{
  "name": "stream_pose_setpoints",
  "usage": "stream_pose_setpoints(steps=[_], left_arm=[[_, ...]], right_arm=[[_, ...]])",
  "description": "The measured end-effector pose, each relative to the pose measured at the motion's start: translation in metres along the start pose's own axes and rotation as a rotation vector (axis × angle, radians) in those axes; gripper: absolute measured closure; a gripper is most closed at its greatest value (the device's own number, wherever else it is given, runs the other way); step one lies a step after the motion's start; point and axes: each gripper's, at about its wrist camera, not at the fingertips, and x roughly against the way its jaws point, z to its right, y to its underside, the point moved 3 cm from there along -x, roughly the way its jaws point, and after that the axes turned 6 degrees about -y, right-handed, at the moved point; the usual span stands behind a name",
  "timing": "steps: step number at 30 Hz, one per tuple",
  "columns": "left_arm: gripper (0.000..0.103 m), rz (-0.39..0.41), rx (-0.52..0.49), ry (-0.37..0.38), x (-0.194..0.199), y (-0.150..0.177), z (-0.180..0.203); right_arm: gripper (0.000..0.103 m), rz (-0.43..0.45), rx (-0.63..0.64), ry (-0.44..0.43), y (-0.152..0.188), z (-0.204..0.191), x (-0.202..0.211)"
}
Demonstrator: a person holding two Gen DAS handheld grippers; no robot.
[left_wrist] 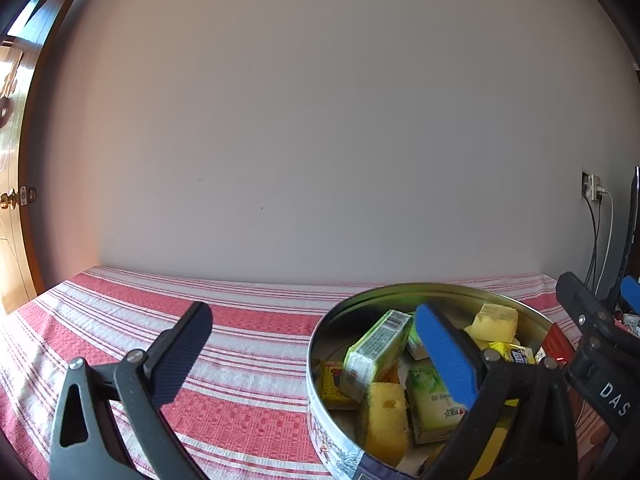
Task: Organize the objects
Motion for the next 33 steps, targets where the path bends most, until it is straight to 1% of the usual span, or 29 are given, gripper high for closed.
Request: stream_pose_setpoints(steps=[7, 14, 22, 33], left_arm=[[0.000, 0.010, -0.006, 0.001, 0.0020, 0.0005, 0.0008], [0.000, 0.013, -0.001, 0.028, 0.0037, 0.0008, 0.0016], [0.000, 0.000, 0.012, 0.022, 0.0003, 0.0014, -0.0010], [0.000, -0.012, -0.003, 0.027, -0.0008, 0.0031, 0.0011]], right_arm=[[0.001, 0.030, 0.021, -0.005, -0.0021, -0.0046, 0.0058], [0.001, 0.025, 0.011, 0.001, -0.0030, -0.0032, 0.0064], [0.001, 0.025, 0.017, -0.001, -0.0037, -0.0028, 0.0063], [0.001, 0.012, 0.016, -0.001, -0.0025, 0.0018, 0.0020]])
